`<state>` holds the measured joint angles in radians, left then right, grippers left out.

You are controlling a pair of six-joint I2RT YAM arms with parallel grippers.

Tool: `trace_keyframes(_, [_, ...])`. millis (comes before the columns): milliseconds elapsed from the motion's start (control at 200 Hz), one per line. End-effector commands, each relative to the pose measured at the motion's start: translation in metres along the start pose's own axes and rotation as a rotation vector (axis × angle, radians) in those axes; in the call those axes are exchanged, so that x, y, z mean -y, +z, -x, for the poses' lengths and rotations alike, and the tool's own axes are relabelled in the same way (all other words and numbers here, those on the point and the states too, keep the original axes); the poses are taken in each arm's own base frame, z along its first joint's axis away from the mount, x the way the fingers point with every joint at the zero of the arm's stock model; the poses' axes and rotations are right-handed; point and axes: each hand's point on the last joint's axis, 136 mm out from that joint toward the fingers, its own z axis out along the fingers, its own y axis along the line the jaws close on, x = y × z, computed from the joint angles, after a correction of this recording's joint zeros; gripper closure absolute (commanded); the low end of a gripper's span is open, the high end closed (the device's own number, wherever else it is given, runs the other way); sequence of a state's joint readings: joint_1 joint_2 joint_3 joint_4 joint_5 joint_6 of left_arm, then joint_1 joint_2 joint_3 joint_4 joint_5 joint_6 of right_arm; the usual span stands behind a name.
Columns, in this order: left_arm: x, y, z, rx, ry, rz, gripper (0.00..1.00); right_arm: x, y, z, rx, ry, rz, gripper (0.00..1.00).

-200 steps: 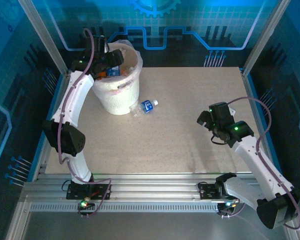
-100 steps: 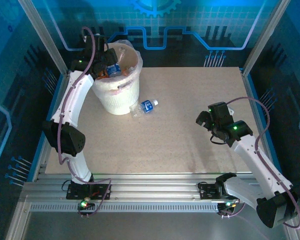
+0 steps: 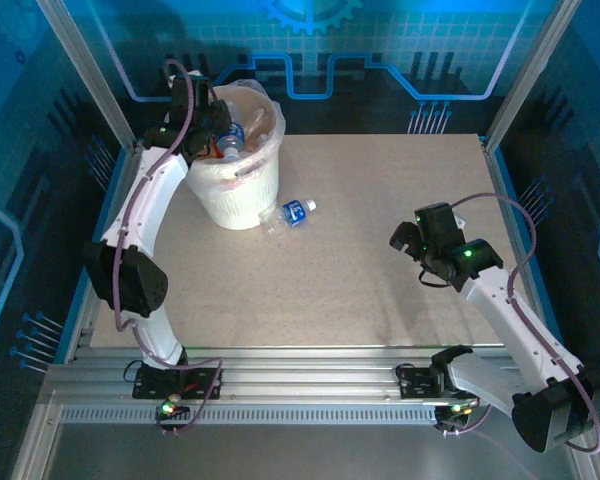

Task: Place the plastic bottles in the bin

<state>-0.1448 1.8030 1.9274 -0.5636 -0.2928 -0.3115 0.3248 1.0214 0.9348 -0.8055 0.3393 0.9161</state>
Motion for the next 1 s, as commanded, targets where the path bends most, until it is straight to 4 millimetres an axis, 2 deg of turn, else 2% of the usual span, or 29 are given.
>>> trace_keyframes(0, [0.025,-0.015,0.014,0.042,-0.005,-0.16,0.46,0.0,-0.001,0.005,0.008,0.008,0.002,0.0])
trace_keyframes(365, [0.054,-0.021,0.021,0.091,0.013,-0.331,0.47,0.0,-0.003,0.005,0.013,0.009,0.004,0.0])
trace_keyframes(690, [0.096,-0.023,-0.001,0.009,0.056,-0.582,0.54,0.002,-0.001,0.003,0.007,0.012,-0.002,0.0])
trace_keyframes(775, [0.096,-0.024,-0.007,0.003,0.084,-0.588,0.55,0.002,-0.002,0.003,0.01,0.012,-0.003,0.0])
trace_keyframes(995, [0.078,-0.023,-0.024,-0.024,0.148,-0.508,0.6,0.003,-0.002,0.002,0.009,0.016,-0.004,0.0])
